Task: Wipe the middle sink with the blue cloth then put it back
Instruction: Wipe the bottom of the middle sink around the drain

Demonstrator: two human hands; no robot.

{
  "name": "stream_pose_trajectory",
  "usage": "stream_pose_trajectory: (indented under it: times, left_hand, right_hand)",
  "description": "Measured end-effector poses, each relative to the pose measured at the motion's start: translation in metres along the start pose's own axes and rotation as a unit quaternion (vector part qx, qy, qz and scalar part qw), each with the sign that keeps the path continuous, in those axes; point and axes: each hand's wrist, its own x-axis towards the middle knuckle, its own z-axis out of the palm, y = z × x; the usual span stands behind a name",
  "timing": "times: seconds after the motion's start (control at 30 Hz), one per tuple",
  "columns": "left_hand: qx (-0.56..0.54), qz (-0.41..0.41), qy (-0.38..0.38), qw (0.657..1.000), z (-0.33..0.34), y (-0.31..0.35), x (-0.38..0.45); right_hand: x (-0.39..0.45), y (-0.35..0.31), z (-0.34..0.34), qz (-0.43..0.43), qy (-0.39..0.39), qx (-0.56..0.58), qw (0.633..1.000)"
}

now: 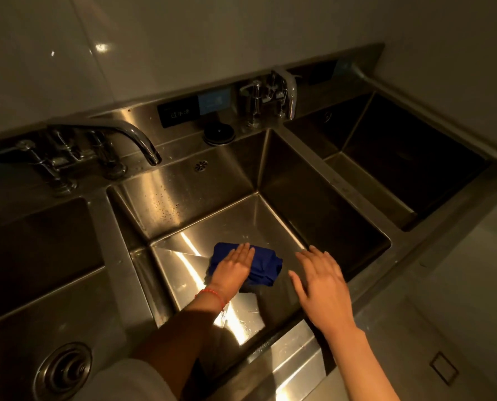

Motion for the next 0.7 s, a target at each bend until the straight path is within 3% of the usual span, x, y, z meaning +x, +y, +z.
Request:
stream_pose_trajectory:
  times: [0.4,0.7]
  left_hand:
    - [-0.026,0.010,0.071,0.997,-0.078,0.012,-0.027]
    - [-0.022,0.026,0.093,0.995,-0.120,0.019,-0.059]
  right_hand:
    - [0.018,-0.037,-0.013,-0.085,-0.028,-0.037,0.995]
    - [0.011,-0.067,-0.018,-0.079,-0.043,-0.060,0.994]
